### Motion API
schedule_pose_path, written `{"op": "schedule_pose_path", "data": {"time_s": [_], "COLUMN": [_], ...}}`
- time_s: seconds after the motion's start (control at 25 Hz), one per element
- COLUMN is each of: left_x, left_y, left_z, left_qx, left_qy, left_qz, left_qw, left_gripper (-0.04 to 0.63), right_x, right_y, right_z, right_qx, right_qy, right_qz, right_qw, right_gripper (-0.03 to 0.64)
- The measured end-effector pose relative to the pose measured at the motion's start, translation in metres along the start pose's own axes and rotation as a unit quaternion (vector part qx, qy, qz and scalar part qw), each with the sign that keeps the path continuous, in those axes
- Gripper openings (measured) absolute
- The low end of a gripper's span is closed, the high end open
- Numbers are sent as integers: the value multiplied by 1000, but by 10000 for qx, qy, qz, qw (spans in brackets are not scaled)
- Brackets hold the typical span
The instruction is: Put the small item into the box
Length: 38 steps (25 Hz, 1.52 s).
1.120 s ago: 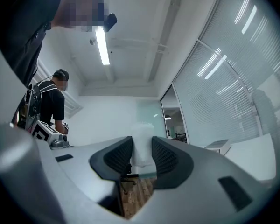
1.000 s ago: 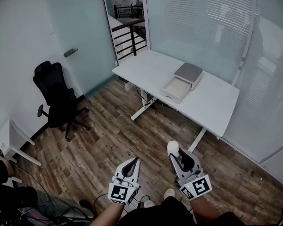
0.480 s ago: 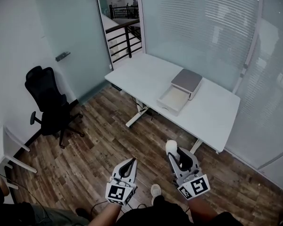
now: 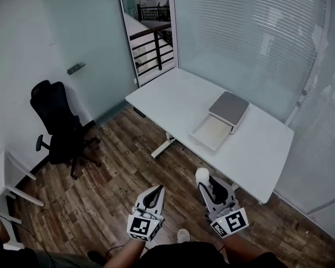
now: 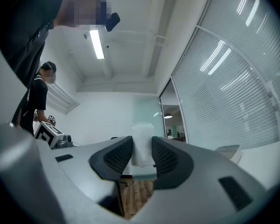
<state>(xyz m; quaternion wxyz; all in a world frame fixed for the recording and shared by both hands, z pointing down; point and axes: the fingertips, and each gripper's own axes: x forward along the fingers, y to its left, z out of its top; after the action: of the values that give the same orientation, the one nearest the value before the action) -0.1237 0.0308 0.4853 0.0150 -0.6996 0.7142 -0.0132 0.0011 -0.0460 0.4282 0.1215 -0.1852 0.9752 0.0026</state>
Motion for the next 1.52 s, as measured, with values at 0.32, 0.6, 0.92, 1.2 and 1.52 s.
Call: {"op": "schedule_pose_path", "data": {"time_s": [0.32,0.6,0.92,1.2,1.52], "left_x": [44,78,123,169,230], "left_y": [11,15,39,81,126], "left_z": [-3,-8,-14,-14,-16], "left_qx": [-56,18,-22,53,57], "left_qy": [53,-27,-54,36,0], "left_qz": [13,-23,-257,-510,-977], "left_qw": [10000,10000,9997,9987,9952], "left_gripper": [12,13,12,13,13], "right_x": [31,43,82,133,191], "right_y": [-30,-53,-74,-100,-136], "right_z": [-2,-19,-33,-41,-54], "right_qx": [-13,99,68,-73,-218], "right_qy": [-34,-61,-75,-65,2], "right_qz": [76,10,-132,-334,-782], "right_qw": [10000,9999,9999,9994,9967], "right_gripper": [140,140,140,141,141]}}
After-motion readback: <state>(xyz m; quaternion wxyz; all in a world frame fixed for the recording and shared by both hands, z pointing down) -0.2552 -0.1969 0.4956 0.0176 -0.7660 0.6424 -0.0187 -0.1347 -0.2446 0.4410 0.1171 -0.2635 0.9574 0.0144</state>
